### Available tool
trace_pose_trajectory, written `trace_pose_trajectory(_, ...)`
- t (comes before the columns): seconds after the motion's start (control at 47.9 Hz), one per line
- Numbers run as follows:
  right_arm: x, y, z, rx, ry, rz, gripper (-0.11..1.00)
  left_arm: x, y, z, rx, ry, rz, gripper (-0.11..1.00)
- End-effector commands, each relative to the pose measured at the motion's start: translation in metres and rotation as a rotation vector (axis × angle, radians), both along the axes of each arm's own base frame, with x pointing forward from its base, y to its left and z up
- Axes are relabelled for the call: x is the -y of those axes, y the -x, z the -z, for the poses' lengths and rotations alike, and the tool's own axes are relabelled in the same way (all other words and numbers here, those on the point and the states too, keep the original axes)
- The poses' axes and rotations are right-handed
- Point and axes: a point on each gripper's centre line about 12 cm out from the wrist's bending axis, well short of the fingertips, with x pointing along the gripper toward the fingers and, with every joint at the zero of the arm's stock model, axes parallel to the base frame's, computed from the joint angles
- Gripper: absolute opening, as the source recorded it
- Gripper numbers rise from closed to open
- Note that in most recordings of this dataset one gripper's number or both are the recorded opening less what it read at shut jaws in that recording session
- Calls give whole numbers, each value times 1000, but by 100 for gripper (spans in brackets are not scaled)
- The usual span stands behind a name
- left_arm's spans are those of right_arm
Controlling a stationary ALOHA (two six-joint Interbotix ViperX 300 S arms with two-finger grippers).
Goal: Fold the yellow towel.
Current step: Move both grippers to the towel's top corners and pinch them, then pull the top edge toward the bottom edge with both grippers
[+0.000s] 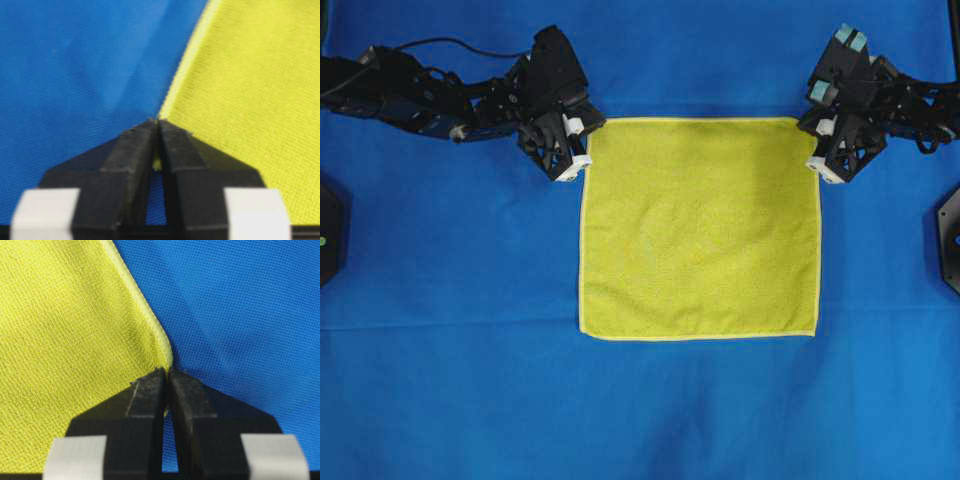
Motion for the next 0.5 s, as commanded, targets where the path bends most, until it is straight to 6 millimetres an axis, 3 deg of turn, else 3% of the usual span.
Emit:
trace_pose_trajectory(0.0,3,-3,-6,18,14,0,3,4,-2,-2,-1,-2,13,1)
trace_pose_trajectory(0.188,3,-4,-14,47,23,12,3,5,-3,-7,-5,0,19,1)
trace_pose_trajectory(0.48,3,-2,-51,100,55,27,3,-2,-5,-63,71,-66,32,1)
